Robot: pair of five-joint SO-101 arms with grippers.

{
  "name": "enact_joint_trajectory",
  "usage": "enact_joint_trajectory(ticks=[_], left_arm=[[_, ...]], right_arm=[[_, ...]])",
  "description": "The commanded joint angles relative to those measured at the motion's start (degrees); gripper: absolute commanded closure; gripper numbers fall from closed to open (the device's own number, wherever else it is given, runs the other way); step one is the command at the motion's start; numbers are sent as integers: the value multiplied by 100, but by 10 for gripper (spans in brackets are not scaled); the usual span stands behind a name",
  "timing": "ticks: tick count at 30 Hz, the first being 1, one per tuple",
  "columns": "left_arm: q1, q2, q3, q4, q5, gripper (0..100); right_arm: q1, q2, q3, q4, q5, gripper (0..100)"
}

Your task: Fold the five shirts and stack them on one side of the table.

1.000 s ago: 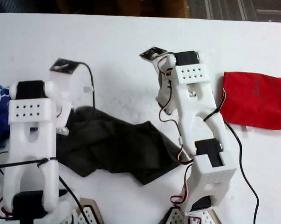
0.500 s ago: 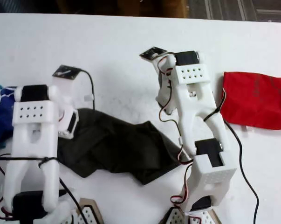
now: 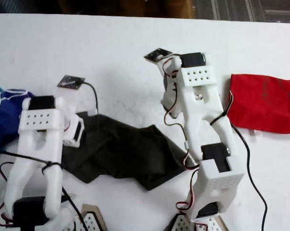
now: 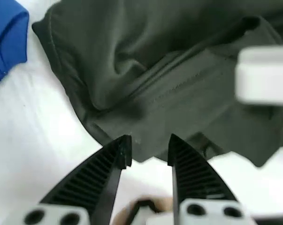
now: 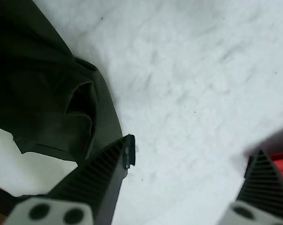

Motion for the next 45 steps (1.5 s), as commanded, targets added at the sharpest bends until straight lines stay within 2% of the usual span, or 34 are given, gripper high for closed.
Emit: enact_joint_trajectory(ticks=[1, 6, 12, 15, 20, 27, 31, 39, 45], left_arm=[[-440, -176, -22, -255, 62, 849], [-800, -167, 189, -281, 53, 849], [-826, 501, 637, -554, 62, 849], [-835, 1125, 532, -703, 62, 849], [-835, 1776, 22, -519, 88, 849], [-747, 1802, -31, -448, 79, 860], [-738, 1793, -75, -396, 88, 983], [-738, 1723, -154, -141, 97, 975], [-721, 396, -488, 536, 62, 975]], right_arm=[[-31, -92, -220, 119, -26, 632], [-31, -92, -220, 119, -18, 632], [-31, -92, -220, 119, -18, 632], [-31, -92, -220, 119, -18, 632], [-31, -92, -220, 119, -18, 632], [-31, -92, -220, 119, -18, 632], [-31, -92, -220, 119, -18, 632], [-31, -84, -211, 119, -26, 632], [-31, -84, -202, 119, -35, 632]])
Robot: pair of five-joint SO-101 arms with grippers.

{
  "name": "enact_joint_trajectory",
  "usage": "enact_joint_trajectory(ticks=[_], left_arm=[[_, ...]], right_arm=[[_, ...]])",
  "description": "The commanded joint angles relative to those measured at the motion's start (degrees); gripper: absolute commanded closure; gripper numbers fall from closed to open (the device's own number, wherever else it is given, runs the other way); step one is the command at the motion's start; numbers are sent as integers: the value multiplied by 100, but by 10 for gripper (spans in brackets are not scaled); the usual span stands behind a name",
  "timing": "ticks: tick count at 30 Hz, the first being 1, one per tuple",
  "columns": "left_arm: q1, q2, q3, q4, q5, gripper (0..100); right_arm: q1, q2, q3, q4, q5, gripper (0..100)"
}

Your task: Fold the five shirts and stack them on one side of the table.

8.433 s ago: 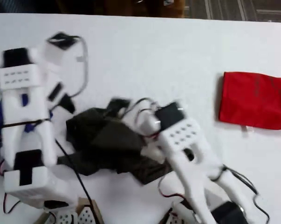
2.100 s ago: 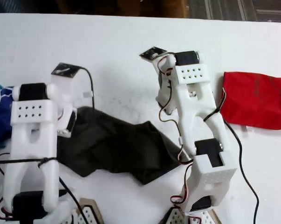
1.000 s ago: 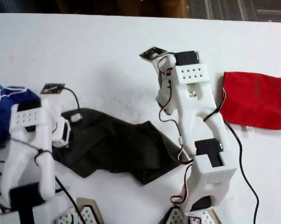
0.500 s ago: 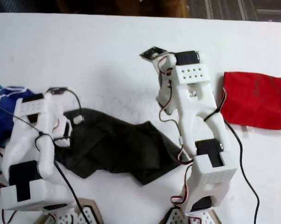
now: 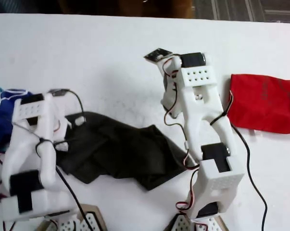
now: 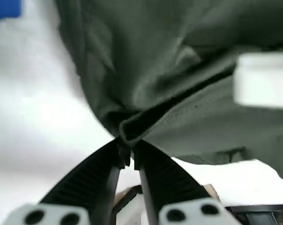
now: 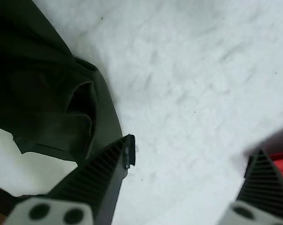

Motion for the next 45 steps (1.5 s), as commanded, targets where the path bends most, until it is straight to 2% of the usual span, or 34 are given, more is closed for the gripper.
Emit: enact_joint_trajectory(ticks=[1, 6, 10, 17, 27, 34, 40, 45], left_arm=[[44, -1160, -330, 422, -9, 975], [378, -2576, -48, 642, -97, 975], [352, -3059, 110, 501, -123, 975], [-193, -3068, -154, 308, -158, 975], [-264, -3059, -374, 193, -334, 975], [-976, -3059, -400, -237, -360, 975], [-1029, -3051, -505, -290, -334, 976], [-1257, -3042, -1103, -290, -352, 976]], right_arm=[[-31, -84, -202, 119, -35, 632], [-40, -84, -193, 110, -35, 632], [-40, -66, -220, 92, -18, 632], [-541, -40, -422, 22, 316, 632], [-1613, 4, -360, -84, 343, 632], [-1666, 760, -158, -286, 334, 632], [-1692, 1165, -158, -409, 343, 633], [-1464, 1174, -158, -435, 352, 633]])
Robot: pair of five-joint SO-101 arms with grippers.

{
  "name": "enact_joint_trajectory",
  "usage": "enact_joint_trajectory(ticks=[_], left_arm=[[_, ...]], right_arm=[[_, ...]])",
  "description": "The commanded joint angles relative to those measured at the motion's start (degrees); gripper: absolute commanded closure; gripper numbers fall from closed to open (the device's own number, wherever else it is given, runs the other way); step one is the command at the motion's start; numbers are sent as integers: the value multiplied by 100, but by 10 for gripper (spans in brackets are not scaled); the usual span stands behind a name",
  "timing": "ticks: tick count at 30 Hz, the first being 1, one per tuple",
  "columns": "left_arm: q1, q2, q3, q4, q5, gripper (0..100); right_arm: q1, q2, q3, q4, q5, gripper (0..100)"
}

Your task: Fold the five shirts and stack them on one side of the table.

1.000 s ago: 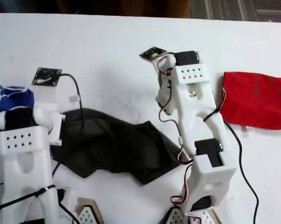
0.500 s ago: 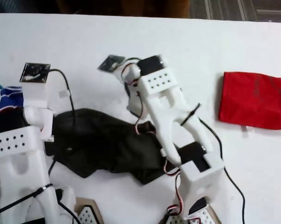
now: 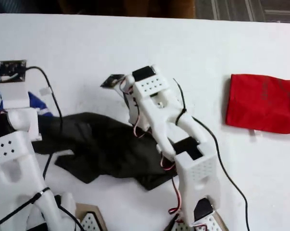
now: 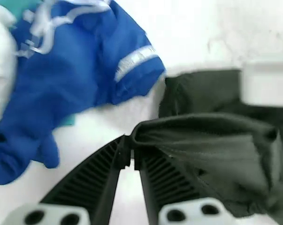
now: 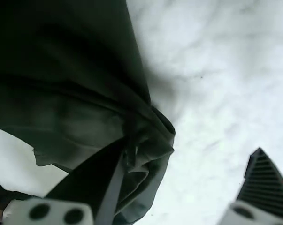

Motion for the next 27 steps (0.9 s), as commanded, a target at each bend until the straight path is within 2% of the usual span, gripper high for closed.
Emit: enact_joint_trajectory(ticks=[1, 6, 10, 14, 18, 22, 27], left_arm=[[-132, -53, -576, -70, -70, 976], [-158, 870, -1200, 9, -44, 976], [-281, 1758, -2105, 413, 44, 976], [-352, 2409, -2809, 774, 123, 976], [-360, 2708, -2993, 949, 123, 976], [-360, 2725, -2932, 949, 123, 976], [-360, 2734, -2923, 976, 123, 976]], right_arm=[[259, -4, -18, -57, 44, 633], [971, 22, -26, -347, 229, 633], [1516, 13, -18, -382, 396, 633], [1745, -4, -141, -171, 396, 633], [1490, -4, -686, 277, 352, 633], [857, 4, -1222, 497, 123, 633], [136, 40, -923, 514, 88, 633]])
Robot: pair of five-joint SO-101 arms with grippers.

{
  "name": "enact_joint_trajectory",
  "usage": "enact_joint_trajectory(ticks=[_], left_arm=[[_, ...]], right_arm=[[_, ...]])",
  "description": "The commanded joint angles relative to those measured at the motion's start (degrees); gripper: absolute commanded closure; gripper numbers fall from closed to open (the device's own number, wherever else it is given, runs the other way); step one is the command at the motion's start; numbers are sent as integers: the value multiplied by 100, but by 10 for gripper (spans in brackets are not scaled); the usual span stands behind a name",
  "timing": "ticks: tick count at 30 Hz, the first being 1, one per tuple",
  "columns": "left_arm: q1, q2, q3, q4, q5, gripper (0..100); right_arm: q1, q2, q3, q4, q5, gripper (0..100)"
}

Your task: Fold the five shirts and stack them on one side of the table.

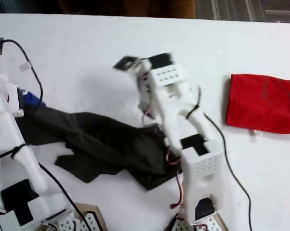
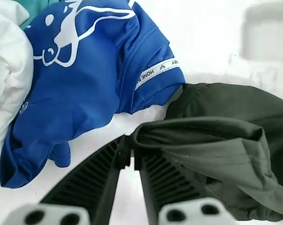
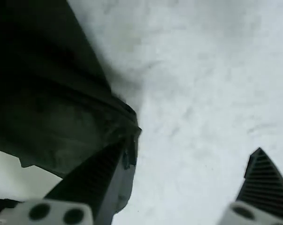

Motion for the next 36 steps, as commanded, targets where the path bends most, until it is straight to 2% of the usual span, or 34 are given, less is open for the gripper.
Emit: enact_joint_trajectory(ticks=[1, 4, 12, 15, 20, 22, 29, 36], left_arm=[[-44, -18, -198, 35, 53, 976], [-44, -18, -198, 26, 53, 976], [-35, -18, 75, -9, 53, 976], [-35, -18, 127, -9, 53, 976], [-44, -44, 101, -9, 53, 976], [-44, -44, 101, -9, 53, 976], [-44, -53, 101, 18, 53, 976], [-53, -62, 92, 44, 53, 976]], right_arm=[[-479, -13, 229, 127, -26, 633], [-681, -4, 677, 48, -26, 633], [-690, -4, 1319, -136, -26, 649], [-664, 4, 1327, -374, -26, 745], [-664, 4, 1327, -558, -26, 988], [-593, 4, 1327, -558, -26, 960], [-374, -66, 1292, -514, -26, 981], [-75, -690, 686, 48, -26, 981]])
